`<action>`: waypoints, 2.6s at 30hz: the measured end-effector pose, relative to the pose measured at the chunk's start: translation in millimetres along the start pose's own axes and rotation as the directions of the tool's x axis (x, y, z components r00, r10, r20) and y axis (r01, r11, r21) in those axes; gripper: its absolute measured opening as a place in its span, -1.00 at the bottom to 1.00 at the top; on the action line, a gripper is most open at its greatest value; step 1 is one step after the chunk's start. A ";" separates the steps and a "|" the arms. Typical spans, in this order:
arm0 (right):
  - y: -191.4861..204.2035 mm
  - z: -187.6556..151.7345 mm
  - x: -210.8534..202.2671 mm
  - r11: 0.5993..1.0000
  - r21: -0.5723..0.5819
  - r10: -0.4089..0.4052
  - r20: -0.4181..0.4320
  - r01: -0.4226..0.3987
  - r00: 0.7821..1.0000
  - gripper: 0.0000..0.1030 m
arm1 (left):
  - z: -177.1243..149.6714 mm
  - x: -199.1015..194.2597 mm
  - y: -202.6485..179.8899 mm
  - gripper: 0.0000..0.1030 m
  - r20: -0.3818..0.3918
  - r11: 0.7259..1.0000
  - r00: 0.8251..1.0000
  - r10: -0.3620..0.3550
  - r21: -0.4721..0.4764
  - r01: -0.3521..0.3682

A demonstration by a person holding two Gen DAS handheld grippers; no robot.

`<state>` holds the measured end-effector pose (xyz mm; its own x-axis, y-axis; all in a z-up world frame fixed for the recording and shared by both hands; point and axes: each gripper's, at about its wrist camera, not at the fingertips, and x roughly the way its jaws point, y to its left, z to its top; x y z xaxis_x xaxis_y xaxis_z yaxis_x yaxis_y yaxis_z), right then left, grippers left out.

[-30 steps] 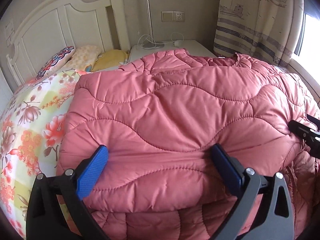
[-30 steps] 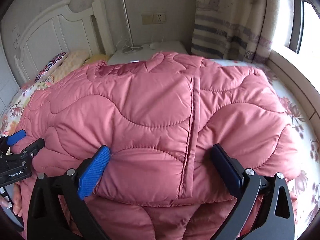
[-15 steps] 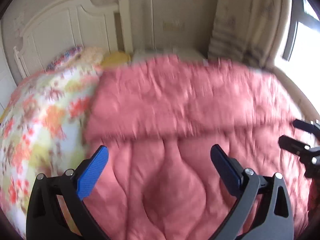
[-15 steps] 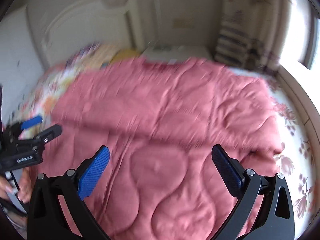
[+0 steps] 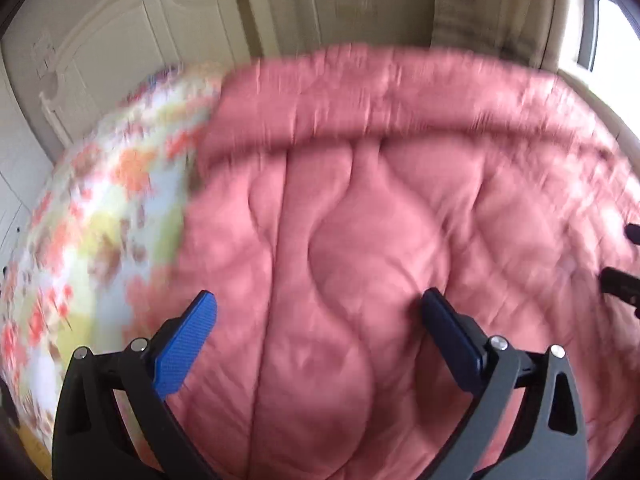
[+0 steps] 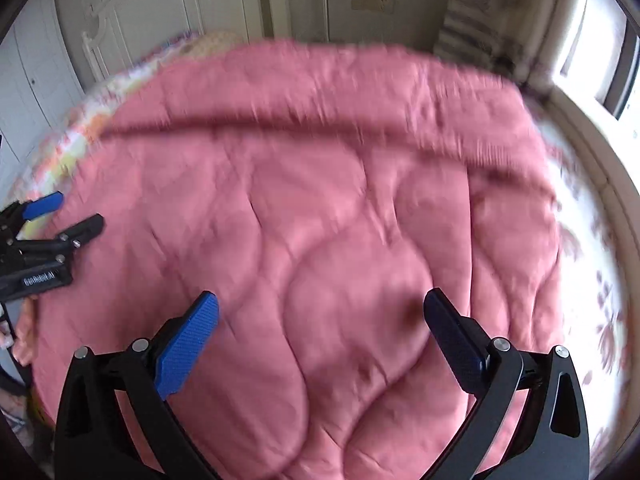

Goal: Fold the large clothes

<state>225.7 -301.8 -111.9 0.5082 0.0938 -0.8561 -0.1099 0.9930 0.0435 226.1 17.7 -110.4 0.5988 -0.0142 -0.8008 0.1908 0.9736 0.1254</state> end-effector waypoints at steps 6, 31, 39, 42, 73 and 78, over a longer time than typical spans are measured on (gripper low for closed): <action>-0.7 -20.5 -27.8 1.000 0.011 -0.002 0.056 0.001 0.998 0.91 | -10.7 -29.1 13.0 0.96 0.034 0.997 0.999 -0.024 -0.079 0.027; 34.9 -107.6 -69.0 0.986 -0.162 -0.026 0.151 0.051 0.988 0.91 | -102.2 -83.9 -6.6 0.96 0.141 0.998 0.990 0.016 0.060 -0.025; 15.2 -124.1 -83.4 0.993 -0.113 -0.014 0.152 0.031 0.988 0.91 | -115.1 -89.1 25.5 0.96 0.137 0.998 0.990 -0.042 -0.040 0.047; 11.9 -124.2 -91.7 0.992 -0.124 -0.012 0.207 0.038 0.978 0.91 | -120.7 -88.4 31.0 0.96 0.138 0.998 0.990 -0.040 -0.042 0.047; -106.0 -192.7 -99.5 0.954 0.235 0.115 0.287 -0.187 0.951 -0.06 | -142.4 -84.3 81.6 0.43 0.206 0.964 0.962 -0.181 -0.158 0.215; -105.8 -195.8 -99.1 0.955 0.235 0.103 0.306 -0.180 0.946 -0.33 | -143.4 -87.7 62.9 -0.13 0.198 0.976 0.967 -0.162 -0.113 0.187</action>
<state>19.7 -430.3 -132.5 0.7310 0.2132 -0.6483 0.0046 0.9484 0.3171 74.0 112.9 -116.3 0.7017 -0.2165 -0.6788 0.2102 0.9732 -0.0931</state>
